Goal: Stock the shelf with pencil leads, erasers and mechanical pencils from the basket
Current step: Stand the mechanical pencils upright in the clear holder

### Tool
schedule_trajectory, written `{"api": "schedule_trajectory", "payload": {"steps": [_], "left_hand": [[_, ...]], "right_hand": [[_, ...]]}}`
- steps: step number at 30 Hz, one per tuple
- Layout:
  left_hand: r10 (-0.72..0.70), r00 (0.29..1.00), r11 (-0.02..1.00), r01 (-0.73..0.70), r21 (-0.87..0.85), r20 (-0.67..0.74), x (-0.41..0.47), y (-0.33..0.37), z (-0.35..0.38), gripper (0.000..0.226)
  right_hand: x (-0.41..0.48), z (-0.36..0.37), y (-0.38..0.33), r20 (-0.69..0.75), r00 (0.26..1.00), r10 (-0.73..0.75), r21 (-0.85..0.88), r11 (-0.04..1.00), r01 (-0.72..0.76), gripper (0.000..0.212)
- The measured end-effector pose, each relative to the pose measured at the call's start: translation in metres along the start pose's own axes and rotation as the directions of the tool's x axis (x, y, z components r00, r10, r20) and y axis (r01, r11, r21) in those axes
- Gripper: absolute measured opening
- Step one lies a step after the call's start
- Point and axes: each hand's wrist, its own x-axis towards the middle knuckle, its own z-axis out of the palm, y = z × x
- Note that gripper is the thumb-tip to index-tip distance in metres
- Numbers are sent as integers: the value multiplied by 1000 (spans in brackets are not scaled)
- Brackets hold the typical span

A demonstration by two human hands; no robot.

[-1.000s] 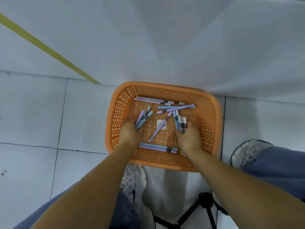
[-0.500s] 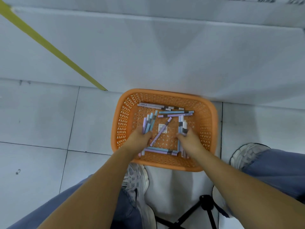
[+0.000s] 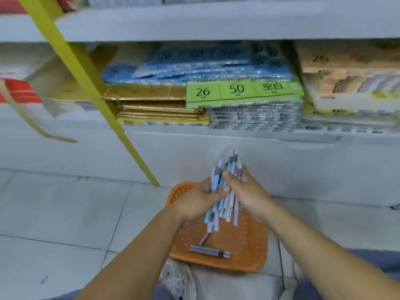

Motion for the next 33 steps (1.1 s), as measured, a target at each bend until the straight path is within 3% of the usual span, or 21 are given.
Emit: {"api": "schedule_trajectory", "payload": {"steps": [5, 7, 10, 15, 19, 22, 24, 28, 33], "left_hand": [[131, 991, 986, -132, 98, 14, -31, 91, 3, 39], [176, 983, 982, -178, 66, 43, -42, 122, 5, 32], [261, 965, 965, -260, 35, -8, -52, 158, 9, 14], [362, 927, 931, -364, -10, -101, -57, 200, 16, 11], [397, 906, 911, -409, -56, -147, -47, 209, 22, 14], [405, 881, 907, -421, -16, -244, -36, 215, 20, 28], [413, 870, 903, -429, -1, -268, -34, 220, 16, 30], [465, 851, 884, -459, 84, -244, -32, 229, 8, 22], [520, 797, 851, -514, 109, -307, -32, 250, 12, 17]], "right_hand": [[-21, -20, -83, 43, 983, -178, -36, 983, 179, 44], [-29, -25, -114, 67, 972, -225, -72, 971, 229, 51], [-43, -33, -158, 67, 951, -303, -142, 940, 310, 47], [-51, -47, -217, 95, 906, -412, -161, 892, 422, 49], [-46, -58, -233, 180, 867, -465, -221, 839, 497, 29], [-35, -73, -238, 98, 855, -509, -239, 822, 517, 24], [-33, -82, -244, 55, 848, -526, -132, 838, 529, 22], [-29, -85, -252, 15, 827, -562, -63, 825, 561, 41], [-36, -92, -278, -131, 783, -609, 18, 788, 616, 41]]}}
